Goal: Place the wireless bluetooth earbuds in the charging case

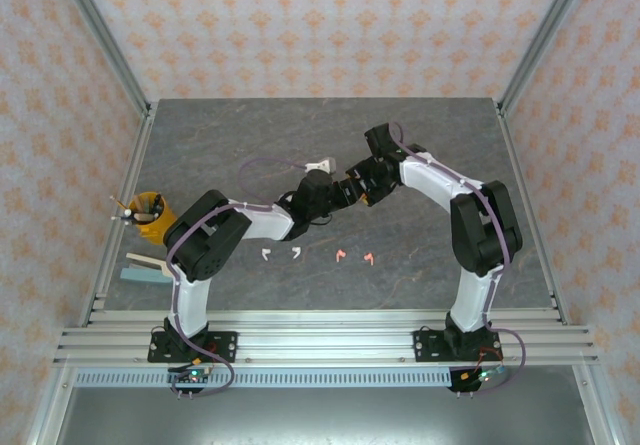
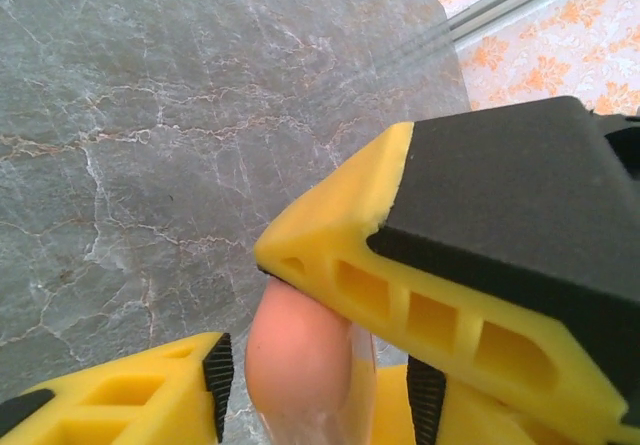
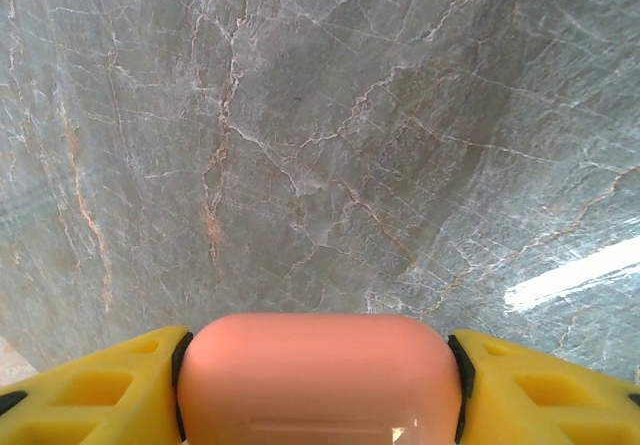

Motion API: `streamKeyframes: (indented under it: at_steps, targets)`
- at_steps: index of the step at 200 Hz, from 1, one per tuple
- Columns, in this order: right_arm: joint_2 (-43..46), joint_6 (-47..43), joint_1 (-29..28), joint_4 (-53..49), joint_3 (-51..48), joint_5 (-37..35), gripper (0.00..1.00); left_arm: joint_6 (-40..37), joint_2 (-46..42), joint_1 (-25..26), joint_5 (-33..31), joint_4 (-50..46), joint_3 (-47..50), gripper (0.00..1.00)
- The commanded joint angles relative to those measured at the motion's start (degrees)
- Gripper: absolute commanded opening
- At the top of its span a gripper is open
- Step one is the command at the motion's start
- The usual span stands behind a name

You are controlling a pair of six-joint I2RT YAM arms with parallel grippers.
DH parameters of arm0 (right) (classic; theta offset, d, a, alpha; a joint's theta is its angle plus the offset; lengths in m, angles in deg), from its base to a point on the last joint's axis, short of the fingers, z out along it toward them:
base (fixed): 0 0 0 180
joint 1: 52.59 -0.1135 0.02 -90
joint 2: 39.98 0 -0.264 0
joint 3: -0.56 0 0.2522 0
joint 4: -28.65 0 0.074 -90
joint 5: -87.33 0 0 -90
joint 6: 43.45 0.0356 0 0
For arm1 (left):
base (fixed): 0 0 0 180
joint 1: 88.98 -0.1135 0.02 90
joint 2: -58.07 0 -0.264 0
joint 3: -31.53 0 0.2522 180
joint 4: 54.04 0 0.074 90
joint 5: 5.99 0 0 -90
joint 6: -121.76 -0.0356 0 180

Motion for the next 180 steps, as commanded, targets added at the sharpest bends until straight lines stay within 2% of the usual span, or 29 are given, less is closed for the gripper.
streamKeyframes:
  at_steps: [1, 33, 72, 102, 119, 151, 180]
  targets:
    - [2.3, 0.8, 0.3, 0.6, -0.7, 0.2, 0.6, -0.2, 1.1, 0.3, -0.2, 2.0, -1.5, 0.45]
    - [2.3, 1.0, 0.2, 1.1, -1.0, 0.7, 0.6, 0.0, 1.6, 0.3, -0.2, 2.2, -1.8, 0.37]
    - [2.3, 1.3, 0.3, 1.6, -0.9, 1.0, 0.61, 0.7, 2.2, 0.3, 0.0, 2.6, -2.0, 0.2]
    - [2.5, 1.5, 1.5, 2.3, 0.8, 1.7, 0.76, 1.0, 1.7, 0.3, 0.5, 1.8, -1.9, 0.02]
    - [4.3, 0.9, 3.7, 3.1, 1.0, 1.9, 0.81, 0.4, 0.3, 0.3, 1.1, 0.1, -1.5, 0.0]
    - [11.5, -5.2, 9.1, 5.2, -3.9, 2.6, 0.83, -3.7, -6.4, -0.6, 3.9, -5.5, -0.4, 0.0]
    - [20.7, -17.6, 12.7, 13.6, -14.3, 7.1, 0.84, -10.0, -12.8, -4.9, 13.9, -12.9, -1.0, 0.0]
